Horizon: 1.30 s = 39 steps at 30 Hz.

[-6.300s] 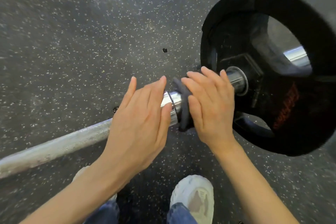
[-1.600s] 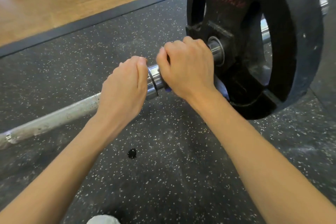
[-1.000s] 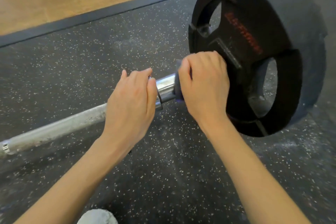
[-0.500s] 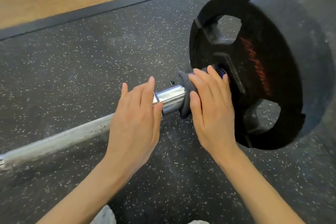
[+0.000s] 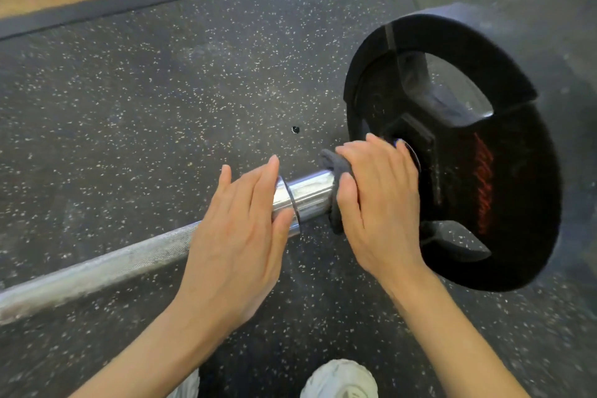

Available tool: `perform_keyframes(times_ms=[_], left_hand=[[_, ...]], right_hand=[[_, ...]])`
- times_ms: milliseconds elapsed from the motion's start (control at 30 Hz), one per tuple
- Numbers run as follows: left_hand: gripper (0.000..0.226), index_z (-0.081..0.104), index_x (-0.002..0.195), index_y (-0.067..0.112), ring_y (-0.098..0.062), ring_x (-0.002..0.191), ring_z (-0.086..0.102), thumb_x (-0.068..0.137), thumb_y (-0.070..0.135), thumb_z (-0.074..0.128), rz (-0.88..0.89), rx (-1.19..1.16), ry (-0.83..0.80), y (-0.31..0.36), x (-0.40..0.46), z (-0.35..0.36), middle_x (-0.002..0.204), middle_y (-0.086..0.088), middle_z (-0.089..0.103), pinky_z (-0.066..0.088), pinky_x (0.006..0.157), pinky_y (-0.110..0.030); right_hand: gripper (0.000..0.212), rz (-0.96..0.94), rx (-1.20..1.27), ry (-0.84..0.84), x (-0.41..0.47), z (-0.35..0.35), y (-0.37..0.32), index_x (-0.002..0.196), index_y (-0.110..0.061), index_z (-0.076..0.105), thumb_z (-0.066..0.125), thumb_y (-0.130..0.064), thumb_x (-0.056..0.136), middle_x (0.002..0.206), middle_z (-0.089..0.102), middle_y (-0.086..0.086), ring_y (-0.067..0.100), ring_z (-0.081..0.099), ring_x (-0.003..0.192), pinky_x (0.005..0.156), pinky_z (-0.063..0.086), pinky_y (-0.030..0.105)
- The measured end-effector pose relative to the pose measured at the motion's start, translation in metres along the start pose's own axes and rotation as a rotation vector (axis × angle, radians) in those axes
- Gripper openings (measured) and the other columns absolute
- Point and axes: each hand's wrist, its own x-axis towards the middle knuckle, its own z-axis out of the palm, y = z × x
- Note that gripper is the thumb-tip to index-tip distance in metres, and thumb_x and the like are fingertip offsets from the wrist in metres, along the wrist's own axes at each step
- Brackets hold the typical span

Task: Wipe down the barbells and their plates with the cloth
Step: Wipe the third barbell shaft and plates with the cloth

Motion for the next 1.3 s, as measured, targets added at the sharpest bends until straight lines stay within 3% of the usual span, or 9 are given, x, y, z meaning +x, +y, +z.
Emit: perform_keyframes(times_ms=[133, 300, 533, 700, 800, 900, 967, 1100, 1300], left_hand=[[0.058, 0.035, 0.15, -0.001, -0.024, 0.128, 0.045, 0.108, 0.035, 0.02, 0.026, -0.022, -0.008, 0.005, -0.007, 0.0, 0.138, -0.014, 0.053, 0.011, 0.125, -0.04], [0.057, 0.038, 0.15, 0.0, -0.022, 0.128, 0.048, 0.108, 0.035, 0.021, 0.001, -0.057, -0.01, 0.0, -0.012, -0.001, 0.137, -0.01, 0.055, 0.014, 0.125, -0.041], [0.054, 0.04, 0.148, 0.0, -0.023, 0.13, 0.048, 0.107, 0.032, 0.024, 0.027, -0.055, -0.053, 0.003, -0.016, -0.001, 0.141, -0.01, 0.053, 0.013, 0.125, -0.041], [0.055, 0.04, 0.148, -0.002, -0.025, 0.129, 0.051, 0.108, 0.032, 0.025, 0.018, -0.052, -0.045, 0.005, -0.018, 0.0, 0.141, -0.012, 0.054, 0.018, 0.124, -0.044], [0.054, 0.039, 0.149, -0.002, -0.025, 0.13, 0.05, 0.107, 0.031, 0.025, 0.015, -0.06, -0.057, 0.004, -0.018, -0.001, 0.141, -0.013, 0.053, 0.017, 0.124, -0.044], [0.056, 0.039, 0.148, -0.002, -0.026, 0.129, 0.05, 0.106, 0.031, 0.023, 0.013, -0.045, -0.067, 0.003, -0.015, -0.002, 0.139, -0.013, 0.054, 0.016, 0.124, -0.043], [0.058, 0.037, 0.15, -0.001, -0.025, 0.127, 0.051, 0.107, 0.034, 0.02, 0.013, -0.038, -0.071, 0.001, -0.014, -0.004, 0.138, -0.012, 0.055, 0.016, 0.124, -0.042], [0.06, 0.033, 0.152, -0.002, -0.023, 0.121, 0.052, 0.108, 0.035, 0.018, -0.009, -0.031, -0.047, -0.008, -0.017, -0.01, 0.133, -0.009, 0.056, 0.013, 0.124, -0.04], [0.059, 0.028, 0.155, -0.002, -0.023, 0.12, 0.049, 0.107, 0.033, 0.021, -0.076, 0.004, -0.021, -0.03, -0.025, -0.018, 0.132, -0.011, 0.055, 0.01, 0.124, -0.037]], right_hand=[[0.053, 0.075, -0.305, -0.304, 0.054, -0.012, -0.018, 0.059, -0.018, 0.043, 0.011, -0.031, 0.099, 0.057, 0.039, -0.005, 0.02, 0.037, 0.058, 0.071, 0.024, 0.035], [0.036, -0.053, -0.01, -0.069, -0.022, -0.005, -0.028, 0.106, -0.018, 0.064, 0.028, -0.025, 0.105, 0.106, 0.064, -0.005, 0.02, 0.054, 0.114, 0.113, 0.032, 0.045], [0.038, -0.125, -0.267, -0.305, 0.035, 0.002, -0.046, 0.065, -0.023, 0.04, 0.036, -0.024, 0.103, 0.064, 0.046, -0.004, 0.025, 0.049, 0.067, 0.062, 0.025, 0.032], [0.039, -0.055, 0.195, 0.056, -0.063, 0.014, -0.031, 0.14, -0.019, 0.053, 0.032, -0.024, 0.108, 0.146, 0.053, -0.003, 0.016, 0.036, 0.146, 0.124, 0.013, 0.035], [0.036, -0.164, 0.05, 0.051, -0.029, 0.016, -0.024, 0.109, -0.018, 0.07, 0.035, -0.028, 0.107, 0.111, 0.07, -0.001, 0.019, 0.059, 0.113, 0.112, 0.034, 0.035], [0.038, -0.088, -0.078, 0.138, 0.022, 0.013, -0.034, 0.059, -0.025, 0.047, 0.05, -0.025, 0.098, 0.056, 0.039, -0.01, 0.015, 0.035, 0.054, 0.063, 0.034, 0.032], [0.035, -0.016, -0.023, 0.181, 0.013, 0.018, -0.04, 0.064, -0.025, 0.052, 0.052, -0.022, 0.099, 0.06, 0.051, -0.009, 0.015, 0.044, 0.06, 0.072, 0.033, 0.03], [0.037, -0.025, 0.142, 0.191, -0.048, 0.034, -0.034, 0.129, -0.017, 0.06, 0.03, -0.028, 0.109, 0.134, 0.061, -0.002, 0.018, 0.043, 0.137, 0.121, 0.021, 0.04], [0.042, -0.079, 0.013, 0.04, 0.014, 0.012, -0.025, 0.087, -0.02, 0.07, 0.035, -0.036, 0.105, 0.083, 0.068, -0.006, 0.019, 0.057, 0.08, 0.08, 0.035, 0.033]])
